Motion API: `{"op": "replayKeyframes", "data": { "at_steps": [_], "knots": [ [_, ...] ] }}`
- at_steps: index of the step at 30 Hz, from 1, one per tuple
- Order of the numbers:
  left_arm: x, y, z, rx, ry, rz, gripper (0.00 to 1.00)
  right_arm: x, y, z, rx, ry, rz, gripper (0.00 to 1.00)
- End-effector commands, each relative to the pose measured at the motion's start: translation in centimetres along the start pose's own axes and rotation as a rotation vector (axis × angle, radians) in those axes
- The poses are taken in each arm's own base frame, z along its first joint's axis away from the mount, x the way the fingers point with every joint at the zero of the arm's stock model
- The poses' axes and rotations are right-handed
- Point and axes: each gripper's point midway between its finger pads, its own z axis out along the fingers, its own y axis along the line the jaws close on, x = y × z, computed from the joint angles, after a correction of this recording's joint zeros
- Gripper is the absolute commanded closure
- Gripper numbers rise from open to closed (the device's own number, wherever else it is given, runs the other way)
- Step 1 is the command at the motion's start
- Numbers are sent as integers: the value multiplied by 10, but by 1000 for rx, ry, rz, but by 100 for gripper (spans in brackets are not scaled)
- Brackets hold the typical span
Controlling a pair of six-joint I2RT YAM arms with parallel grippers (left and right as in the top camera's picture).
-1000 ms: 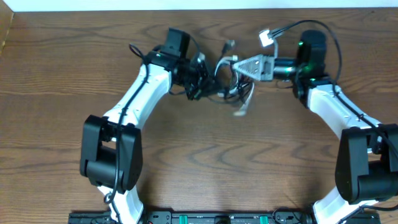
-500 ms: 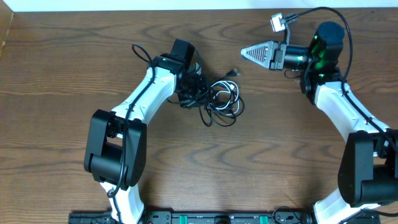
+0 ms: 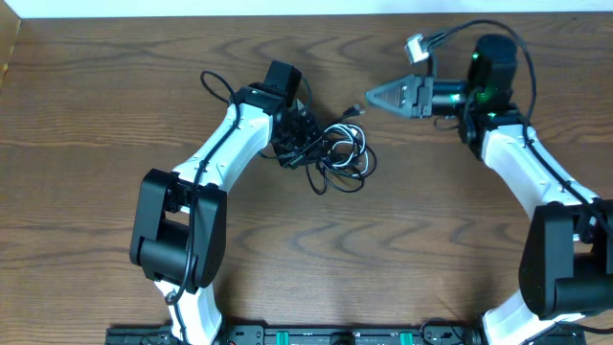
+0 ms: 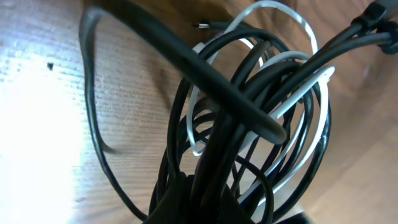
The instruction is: Untangle cables
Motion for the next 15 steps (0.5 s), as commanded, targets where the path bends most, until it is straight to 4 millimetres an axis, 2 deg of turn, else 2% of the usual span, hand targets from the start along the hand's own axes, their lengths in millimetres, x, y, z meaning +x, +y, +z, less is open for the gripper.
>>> {"op": "replayKeyframes", "data": {
  "at_steps": [1,5,12,15],
  "knots": [
    [1,3,4,-11,6,-216,92,8,-5,5,52,5,-118,59],
    [5,2,3,-4,30,-332,92,18,-41,1,223,-6,-111,61],
    [21,-11,2,39,143,-567,92,31,-50,-2,260,28,-117,61],
    [23,-13,1,41,163,-651,92,36,-62,-5,323,30,-68,60]
  ]
}}
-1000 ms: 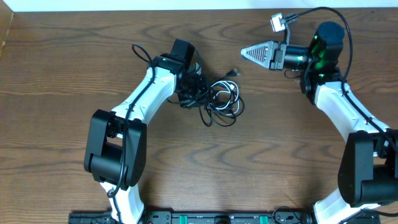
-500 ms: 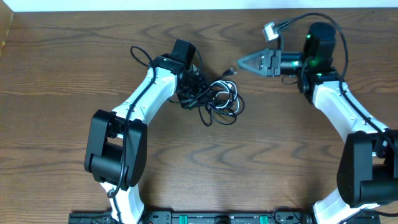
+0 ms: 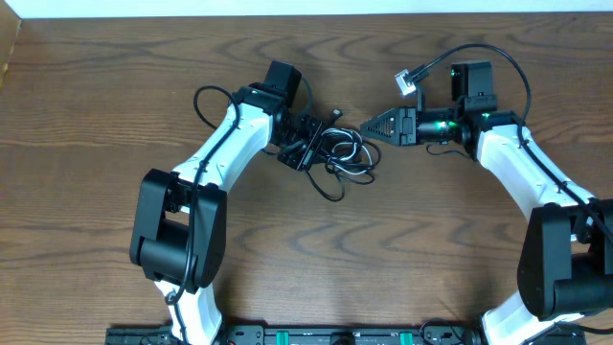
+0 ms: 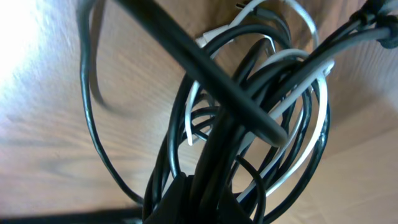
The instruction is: Untangle cables
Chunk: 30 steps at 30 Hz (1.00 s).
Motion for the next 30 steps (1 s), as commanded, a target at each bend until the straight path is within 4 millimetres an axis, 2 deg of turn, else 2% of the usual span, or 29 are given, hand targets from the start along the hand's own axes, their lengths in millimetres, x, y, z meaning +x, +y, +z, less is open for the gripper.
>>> {"op": "replayKeyframes", "data": {
  "at_steps": [1,6,11,14,18,20,23,27,30],
  "knots": [
    [9,1,3,-6,62,-171,92,0,-7,-3,85,-7,-40,60],
    [9,1,3,-8,62,-219,92,13,-24,-5,182,22,47,54],
    [4,-5,-1,23,64,-209,92,12,-47,-12,314,6,57,54],
    [6,-30,-10,140,125,10,92,15,-55,-15,366,8,71,53],
    [26,-68,-35,364,254,412,92,15,-55,-15,365,8,72,52],
    [37,-82,-52,469,319,544,92,15,-53,-14,350,11,68,50],
    [41,-92,-69,541,365,587,92,14,-34,-9,231,21,22,48],
    [31,-95,-78,561,356,561,92,5,-5,-8,56,6,-52,47],
    [27,-95,-80,566,350,555,92,-1,-5,-13,45,-15,-70,47]
  ]
}}
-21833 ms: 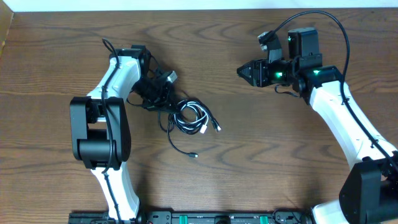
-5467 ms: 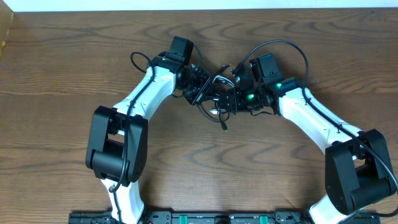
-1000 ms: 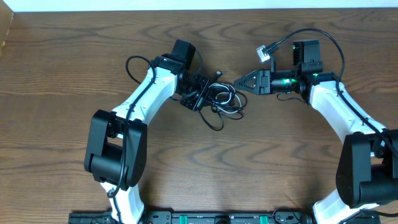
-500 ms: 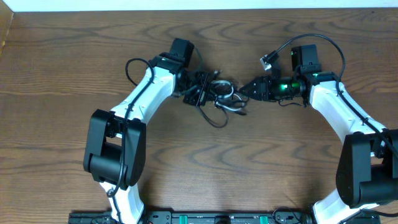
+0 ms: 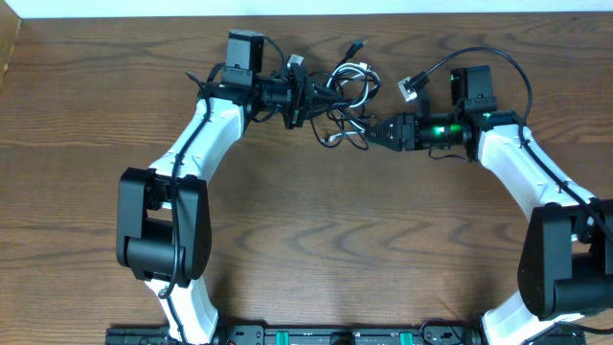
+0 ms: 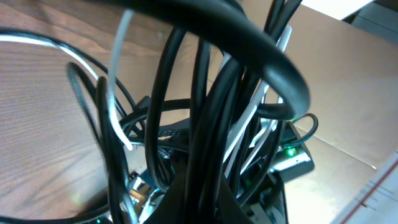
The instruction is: Untangle cables
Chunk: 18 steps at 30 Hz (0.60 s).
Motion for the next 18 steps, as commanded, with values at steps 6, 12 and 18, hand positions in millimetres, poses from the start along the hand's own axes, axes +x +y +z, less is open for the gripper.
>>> {"op": "replayKeyframes", "data": {
  "at_steps": [6,12,18],
  "knots": [
    [-1,0,-1,7,11,22,92,-14,39,-24,-227,-45,-100,47],
    [-6,23,13,-99,-78,-108,92,-14,65,-29,-368,-37,-165,46],
    [4,71,23,-289,-203,-479,92,-7,72,-14,-361,2,-147,48]
  ]
}}
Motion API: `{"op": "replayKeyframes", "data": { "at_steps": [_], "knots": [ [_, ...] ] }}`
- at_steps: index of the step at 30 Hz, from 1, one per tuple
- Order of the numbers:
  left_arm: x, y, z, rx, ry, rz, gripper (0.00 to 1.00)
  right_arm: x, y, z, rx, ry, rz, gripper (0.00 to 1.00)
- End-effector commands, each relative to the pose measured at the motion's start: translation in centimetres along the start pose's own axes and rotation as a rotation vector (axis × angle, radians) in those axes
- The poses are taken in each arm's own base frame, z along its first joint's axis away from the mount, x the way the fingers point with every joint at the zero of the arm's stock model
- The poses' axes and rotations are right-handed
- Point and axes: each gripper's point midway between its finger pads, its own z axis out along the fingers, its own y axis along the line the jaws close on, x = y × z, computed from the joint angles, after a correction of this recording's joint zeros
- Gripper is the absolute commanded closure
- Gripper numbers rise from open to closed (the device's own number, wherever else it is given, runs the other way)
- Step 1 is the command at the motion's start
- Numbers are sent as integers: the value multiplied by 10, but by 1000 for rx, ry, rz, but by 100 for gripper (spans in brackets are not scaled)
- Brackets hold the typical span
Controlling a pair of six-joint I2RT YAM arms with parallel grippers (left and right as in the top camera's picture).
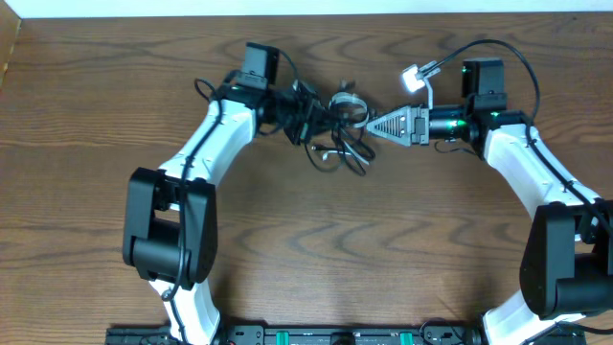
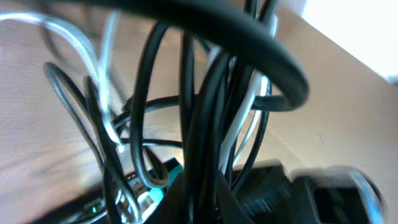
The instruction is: Untangle cables
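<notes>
The tangle of black and white cables (image 1: pixel 335 125) hangs between both arms at the back middle of the table. My left gripper (image 1: pixel 305 113) is shut on its left side. In the left wrist view the black loops (image 2: pixel 205 106) and a white strand (image 2: pixel 245 124) rise straight out of my left gripper (image 2: pixel 202 208), packed tight between its fingers. My right gripper (image 1: pixel 374 127) points left, and its narrow tips meet the right edge of the tangle, closed on a strand there. Loose loops and a small plug end (image 1: pixel 329 150) dangle below the bundle.
The wooden table (image 1: pixel 306 240) runs wide in front of the arms. A white connector on a black lead (image 1: pixel 414 77) sticks up from the right wrist. A black loop (image 1: pixel 206 88) trails behind the left gripper. The table's back edge lies close behind the tangle.
The left gripper has moved slightly right and toward the front with the bundle. The right gripper has risen a little at the tangle's right edge. The cables now look more bunched between them.
The left gripper held the tangle near the table's middle while the right gripper was apart, up to the right. The right gripper then stood close to the tangle's right side. Afterwards the bundle was held further back with the right tips in it, as now.
</notes>
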Motion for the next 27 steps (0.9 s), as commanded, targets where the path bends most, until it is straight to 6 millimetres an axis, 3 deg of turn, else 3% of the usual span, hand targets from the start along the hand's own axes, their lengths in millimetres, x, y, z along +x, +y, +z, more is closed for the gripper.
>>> {"op": "replayKeyframes", "data": {
  "at_steps": [1,8,16,21,27],
  "knots": [
    [-10,22,11,-95,-115,-221,92,3,16,12,-24,29,7,49],
    [-4,29,19,-125,-130,-286,92,17,19,39,5,88,28,51],
    [-4,28,19,-120,-134,-349,92,49,-6,60,208,171,129,55],
    [-4,29,18,-120,-135,-370,92,48,-22,61,309,167,63,52],
    [-4,31,18,-128,-136,-401,92,44,-25,61,327,160,13,51]
  ]
}}
